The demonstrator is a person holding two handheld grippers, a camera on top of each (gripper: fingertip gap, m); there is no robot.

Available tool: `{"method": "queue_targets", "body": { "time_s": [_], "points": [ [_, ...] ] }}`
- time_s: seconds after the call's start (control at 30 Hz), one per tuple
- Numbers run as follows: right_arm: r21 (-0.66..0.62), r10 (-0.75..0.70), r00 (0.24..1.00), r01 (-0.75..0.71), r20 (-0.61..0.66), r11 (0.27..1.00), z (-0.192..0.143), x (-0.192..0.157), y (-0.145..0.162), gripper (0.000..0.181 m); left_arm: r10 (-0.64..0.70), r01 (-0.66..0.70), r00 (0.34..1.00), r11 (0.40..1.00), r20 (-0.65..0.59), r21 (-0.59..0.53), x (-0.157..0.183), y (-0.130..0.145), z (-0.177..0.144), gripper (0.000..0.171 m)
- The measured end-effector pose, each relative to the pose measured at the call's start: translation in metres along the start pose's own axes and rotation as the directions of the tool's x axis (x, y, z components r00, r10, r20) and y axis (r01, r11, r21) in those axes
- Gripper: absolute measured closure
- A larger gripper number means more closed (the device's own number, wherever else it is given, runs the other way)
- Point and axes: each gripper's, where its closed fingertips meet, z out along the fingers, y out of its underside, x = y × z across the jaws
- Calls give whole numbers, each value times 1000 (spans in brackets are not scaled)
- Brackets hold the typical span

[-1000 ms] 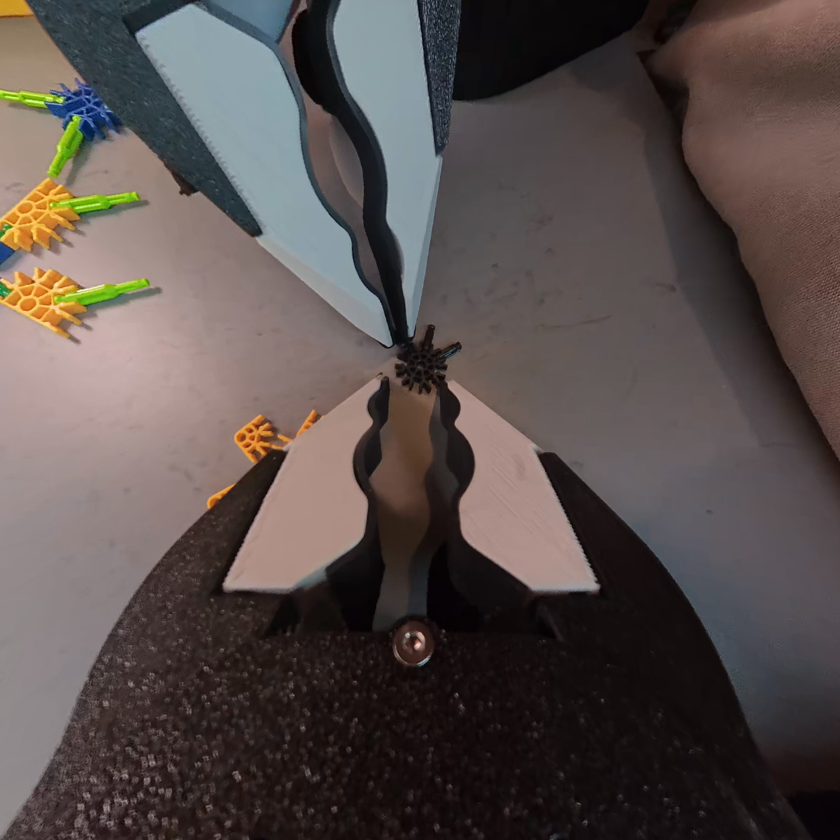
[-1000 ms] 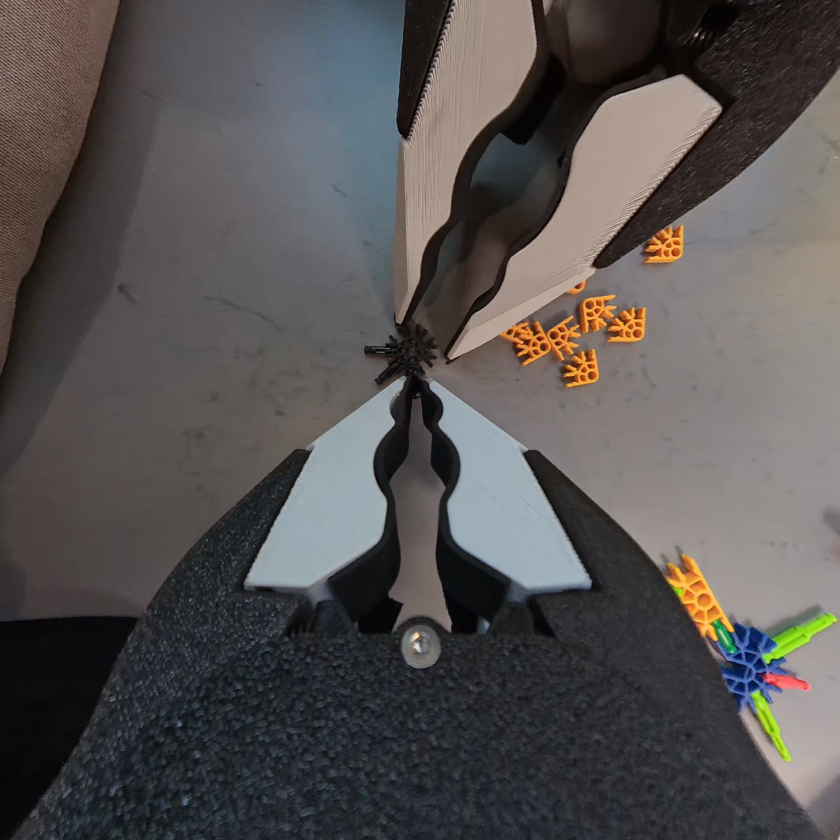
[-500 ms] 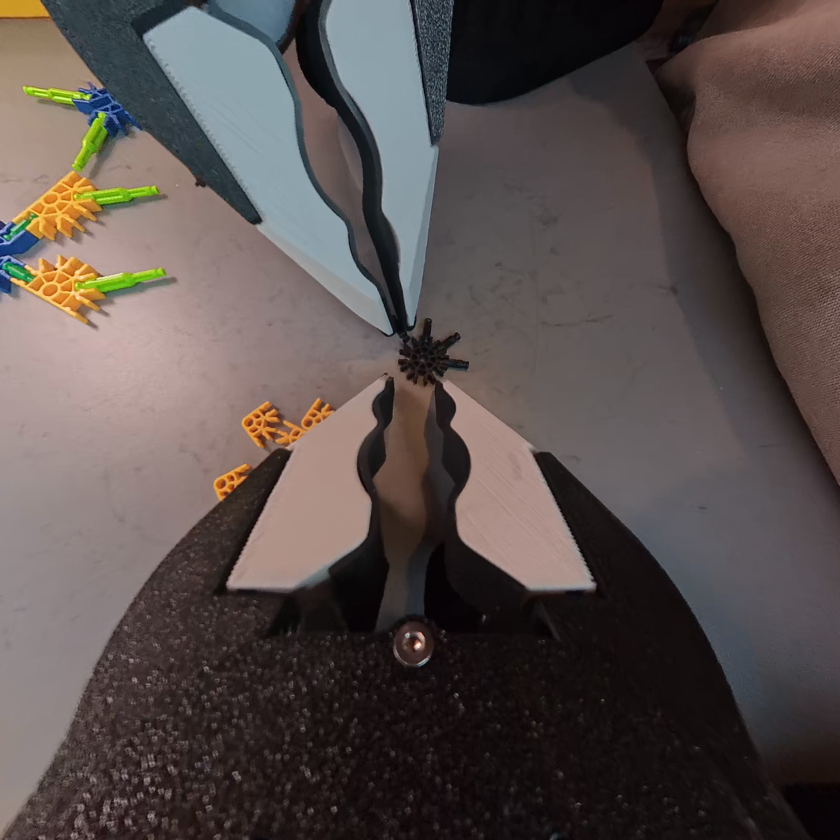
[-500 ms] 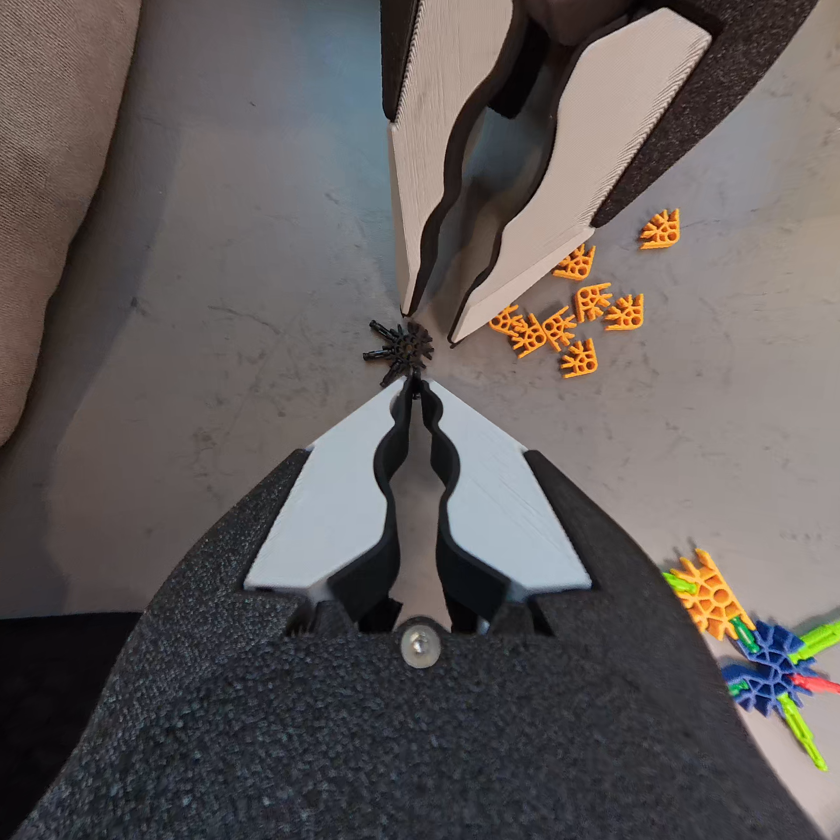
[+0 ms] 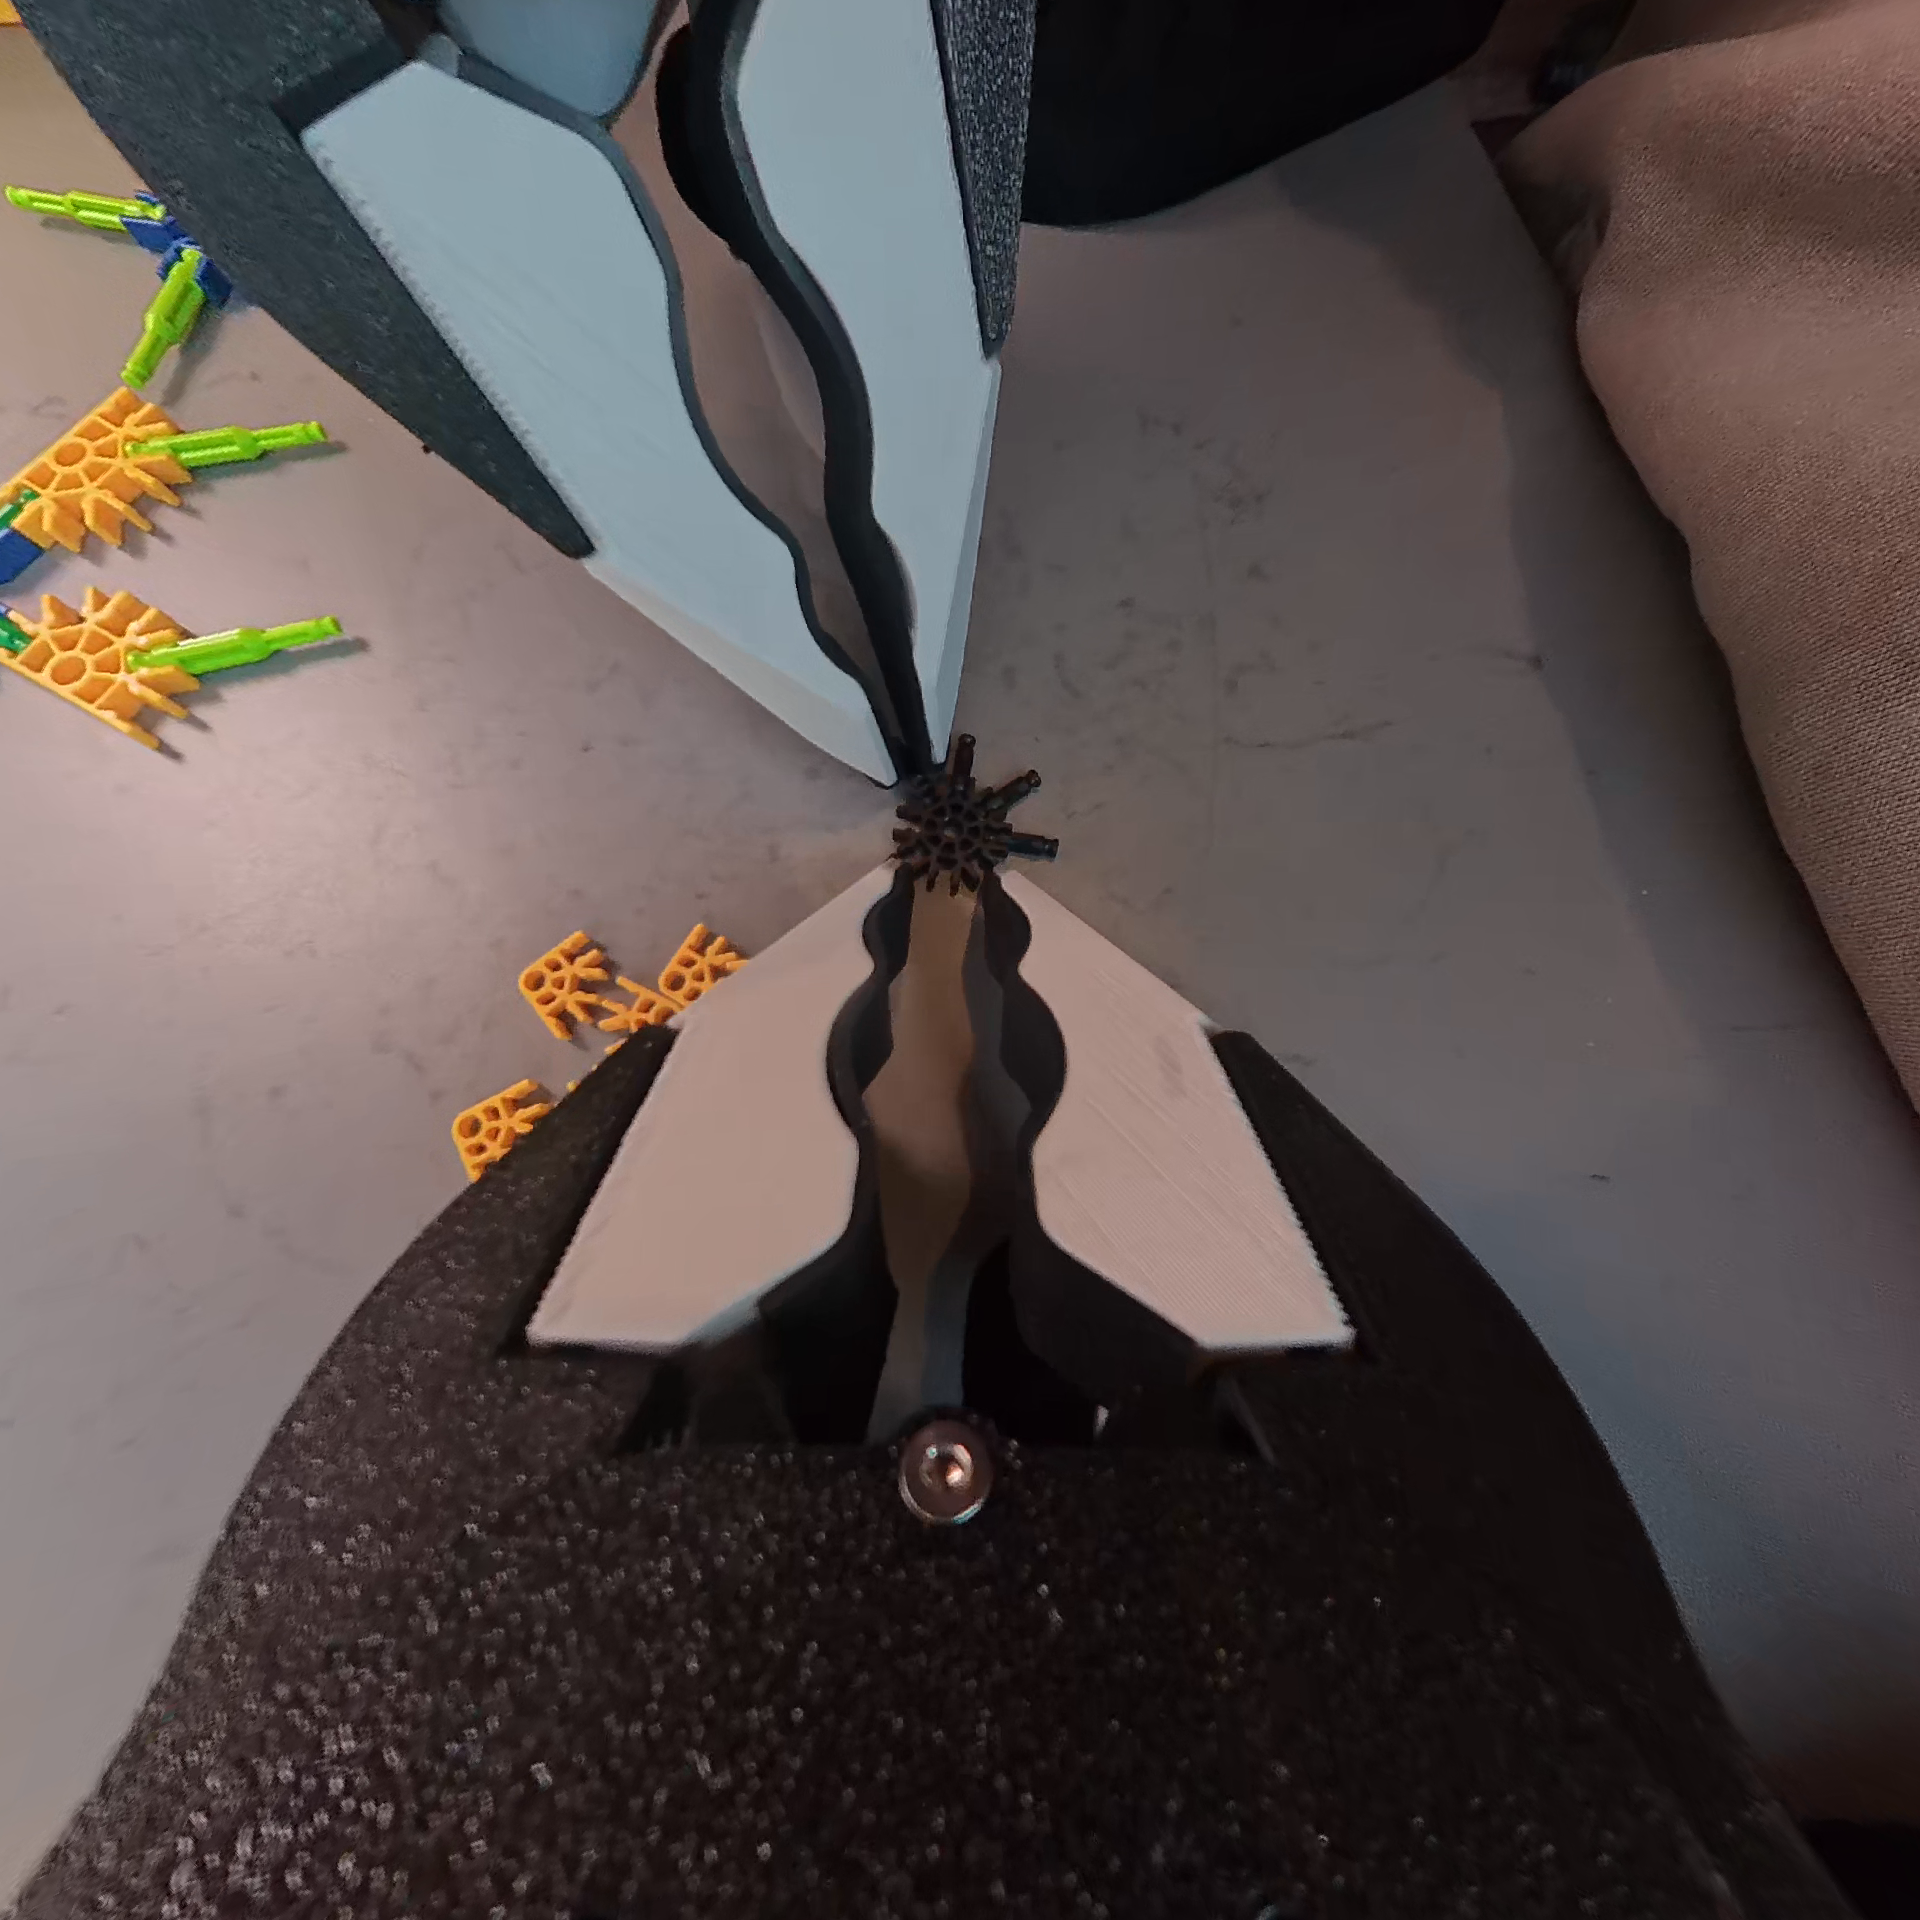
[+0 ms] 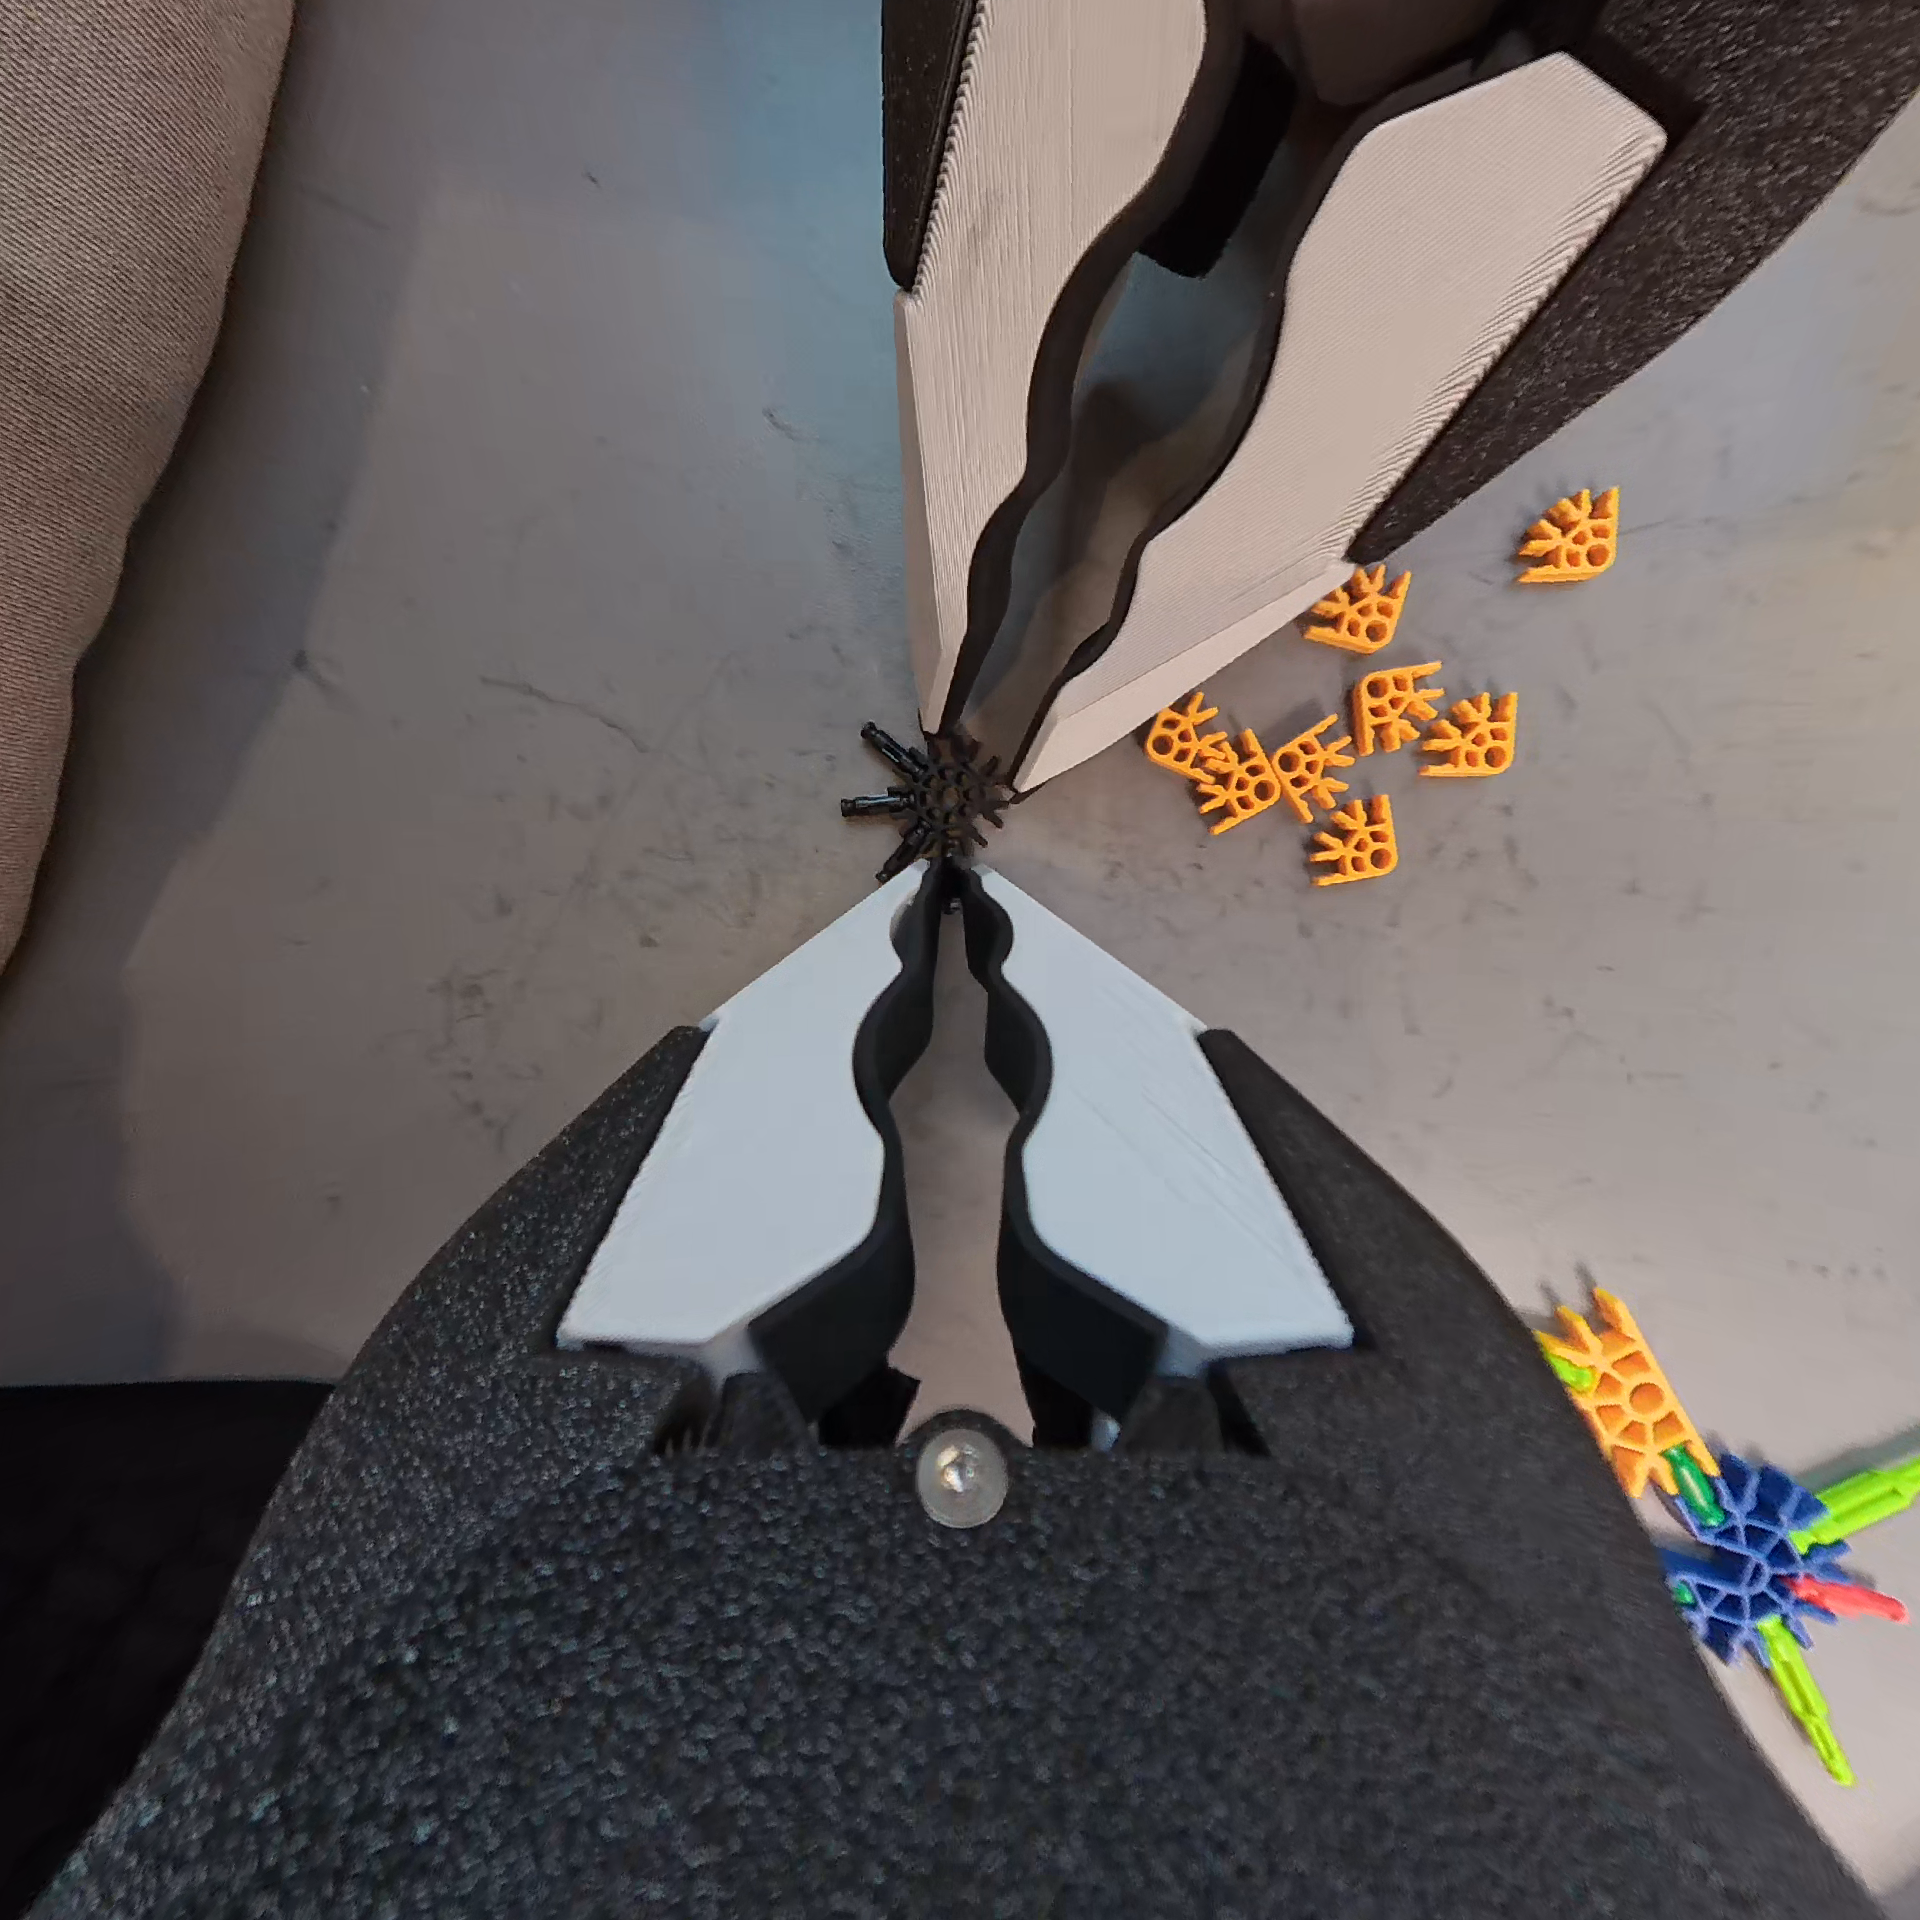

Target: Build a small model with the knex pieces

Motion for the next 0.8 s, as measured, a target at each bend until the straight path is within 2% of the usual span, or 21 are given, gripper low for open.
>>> {"method": "queue_targets", "body": {
  "time_s": [0.47, 0.6, 0.8],
  "points": [
    [1, 2, 1000, -2, 16, 1000, -1, -1, -2, 176, 0, 0, 1000, 1000, -1, 5, 0, 0, 0, 159],
    [32, 11, 1000, -12, 20, 999, -6, -1, -8, 181, -1, 1, 1000, 1000, -1, 5, 1, 0, 1, 159],
    [-1, 23, 999, -23, 27, 1000, 0, -1, -5, 181, 1, -1, 1000, 1000, 0, 5, 1, 0, 1, 159]
  ]
}}
